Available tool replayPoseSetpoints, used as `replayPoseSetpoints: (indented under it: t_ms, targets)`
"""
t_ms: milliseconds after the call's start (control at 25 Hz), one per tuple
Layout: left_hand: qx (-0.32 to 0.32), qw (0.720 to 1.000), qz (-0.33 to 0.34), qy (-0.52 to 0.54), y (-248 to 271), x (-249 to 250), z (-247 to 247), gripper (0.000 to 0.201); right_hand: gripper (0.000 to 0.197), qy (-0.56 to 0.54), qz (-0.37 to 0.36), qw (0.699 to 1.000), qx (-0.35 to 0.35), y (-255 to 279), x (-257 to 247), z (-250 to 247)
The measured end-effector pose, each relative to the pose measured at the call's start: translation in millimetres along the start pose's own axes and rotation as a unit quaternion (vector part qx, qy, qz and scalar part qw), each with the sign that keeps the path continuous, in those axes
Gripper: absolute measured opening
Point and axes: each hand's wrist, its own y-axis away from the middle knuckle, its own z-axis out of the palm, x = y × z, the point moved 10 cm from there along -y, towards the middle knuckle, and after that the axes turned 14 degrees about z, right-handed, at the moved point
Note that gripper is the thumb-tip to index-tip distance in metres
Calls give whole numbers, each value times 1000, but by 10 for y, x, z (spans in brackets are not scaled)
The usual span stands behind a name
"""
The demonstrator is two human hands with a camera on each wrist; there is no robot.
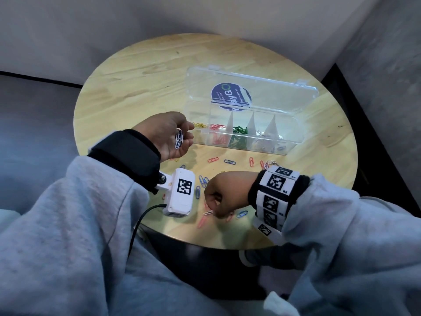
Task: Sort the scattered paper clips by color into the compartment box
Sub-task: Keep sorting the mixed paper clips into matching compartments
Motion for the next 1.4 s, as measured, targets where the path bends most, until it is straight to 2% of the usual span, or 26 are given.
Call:
replayPoseSetpoints:
  t_ms: [160, 240, 320, 400, 520, 560, 640, 760, 840, 880, 920, 1040, 1080, 1120, 1200, 1280, 1400]
  targets:
    - [-21, 989, -26, -141, -40, -115, 52, 11, 25, -135, 57, 987, 63, 53, 408, -388]
    - [-61, 968, -25, -241, -54, -156, 179, 7, 30, -297, 89, 948, 72, 94, 728, -506]
    - [-107, 943, -13, -315, -74, -176, 366, 4, 32, -447, 102, 885, 79, 126, 1025, -532]
    - [-153, 903, 18, -402, -84, -159, 532, 6, 30, -548, 109, 825, 83, 154, 1237, -496]
    - [-179, 794, 98, -573, -74, -51, 689, 7, 34, -638, 117, 758, 71, 198, 1441, -410]
    - [-182, 772, 110, -600, -56, -50, 726, 5, 35, -653, 125, 744, 66, 212, 1492, -378]
    - [-195, 749, 114, -623, -37, -104, 816, 8, 33, -678, 152, 717, 57, 240, 1610, -308]
    - [-209, 731, 113, -640, -32, -170, 948, 12, 29, -704, 177, 685, 54, 272, 1743, -267]
    - [-209, 726, 109, -646, -35, -197, 993, 11, 27, -692, 184, 696, 53, 281, 1791, -272]
    - [-208, 723, 105, -650, -43, -222, 1004, 10, 26, -670, 192, 715, 56, 287, 1816, -284]
    - [-208, 719, 101, -655, -44, -248, 1003, 10, 25, -630, 204, 747, 64, 302, 1833, -313]
    - [-207, 697, 89, -681, -50, -325, 1038, 14, 34, -389, 241, 883, 101, 376, 1888, -469]
    - [-205, 690, 88, -689, -57, -344, 1051, 13, 36, -308, 245, 913, 110, 385, 1879, -508]
    - [-203, 686, 88, -693, -69, -358, 1063, 12, 36, -250, 244, 929, 119, 380, 1869, -533]
    - [-201, 686, 85, -694, -97, -379, 1070, 10, 24, -204, 238, 939, 144, 363, 1870, -573]
    - [-206, 691, 75, -688, -116, -417, 1060, 9, 14, -213, 234, 932, 174, 355, 1870, -604]
    - [-218, 706, 58, -671, -115, -462, 1039, 7, 22, -182, 239, 935, 191, 317, 1829, -574]
